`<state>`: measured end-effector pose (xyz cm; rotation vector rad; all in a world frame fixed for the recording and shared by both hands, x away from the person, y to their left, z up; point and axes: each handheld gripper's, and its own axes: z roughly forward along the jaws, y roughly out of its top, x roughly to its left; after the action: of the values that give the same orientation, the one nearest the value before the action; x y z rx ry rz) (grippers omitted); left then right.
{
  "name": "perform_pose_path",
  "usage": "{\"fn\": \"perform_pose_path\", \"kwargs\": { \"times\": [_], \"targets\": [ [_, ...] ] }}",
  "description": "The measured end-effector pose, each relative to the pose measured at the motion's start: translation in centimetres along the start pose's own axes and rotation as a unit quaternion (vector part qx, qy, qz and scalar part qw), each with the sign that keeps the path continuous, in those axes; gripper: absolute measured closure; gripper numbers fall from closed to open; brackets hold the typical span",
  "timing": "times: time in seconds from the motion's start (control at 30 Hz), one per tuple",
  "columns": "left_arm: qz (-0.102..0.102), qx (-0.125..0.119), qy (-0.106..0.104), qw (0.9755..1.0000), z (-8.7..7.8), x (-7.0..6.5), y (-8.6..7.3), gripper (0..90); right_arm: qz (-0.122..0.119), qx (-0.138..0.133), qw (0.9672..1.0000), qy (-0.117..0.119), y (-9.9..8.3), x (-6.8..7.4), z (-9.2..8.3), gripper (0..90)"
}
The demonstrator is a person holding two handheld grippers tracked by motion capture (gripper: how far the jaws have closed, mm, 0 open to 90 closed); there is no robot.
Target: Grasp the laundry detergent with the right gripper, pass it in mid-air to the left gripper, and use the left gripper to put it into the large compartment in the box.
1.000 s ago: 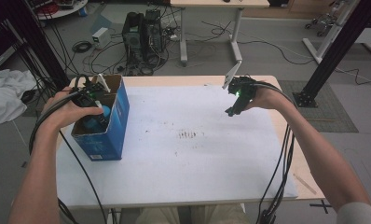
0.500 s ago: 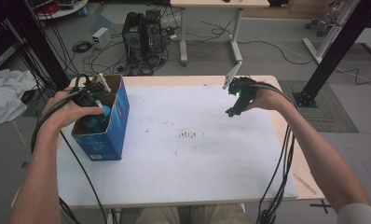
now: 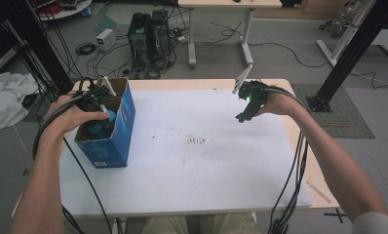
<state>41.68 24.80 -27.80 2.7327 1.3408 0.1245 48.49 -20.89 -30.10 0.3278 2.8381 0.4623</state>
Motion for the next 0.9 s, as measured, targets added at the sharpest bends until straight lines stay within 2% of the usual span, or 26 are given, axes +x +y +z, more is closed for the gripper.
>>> {"fn": "perform_pose_path", "kwargs": {
  "times": [0.47,0.67,0.7,0.73,0.77,0.8,0.87,0.9],
  "targets": [
    [0.000,0.000,0.001,1.0000,0.0,0.0,0.0,35.4,0.002,0.003,1.0000,-0.002,0.0,0.0,0.1,12.8],
    [0.003,0.004,0.003,1.0000,-0.7,0.0,0.0,35.3,0.001,-0.002,1.0000,-0.001,-0.1,0.0,-0.1,12.8],
    [0.004,0.003,0.005,1.0000,-0.9,-0.1,0.0,35.3,0.002,0.005,1.0000,-0.001,0.0,0.0,0.0,12.8],
    [0.004,0.002,0.001,1.0000,-0.3,0.0,0.0,35.3,0.003,0.004,1.0000,0.000,-0.1,0.0,0.1,12.8],
    [0.004,0.002,0.007,1.0000,-1.1,-0.1,0.0,35.3,0.000,0.003,1.0000,-0.002,0.0,0.0,0.1,12.8],
    [0.003,0.004,0.002,1.0000,-0.6,0.0,0.0,35.3,0.002,0.003,1.0000,-0.002,0.0,0.0,0.0,12.8],
    [0.004,0.002,0.007,1.0000,-1.1,-0.1,0.0,34.8,0.003,0.004,1.0000,-0.001,-0.1,0.0,0.0,12.8],
    [0.004,0.003,0.001,1.0000,-0.3,0.0,0.0,34.8,0.003,0.004,1.0000,-0.001,-0.1,0.0,0.0,12.8]
  ]
}}
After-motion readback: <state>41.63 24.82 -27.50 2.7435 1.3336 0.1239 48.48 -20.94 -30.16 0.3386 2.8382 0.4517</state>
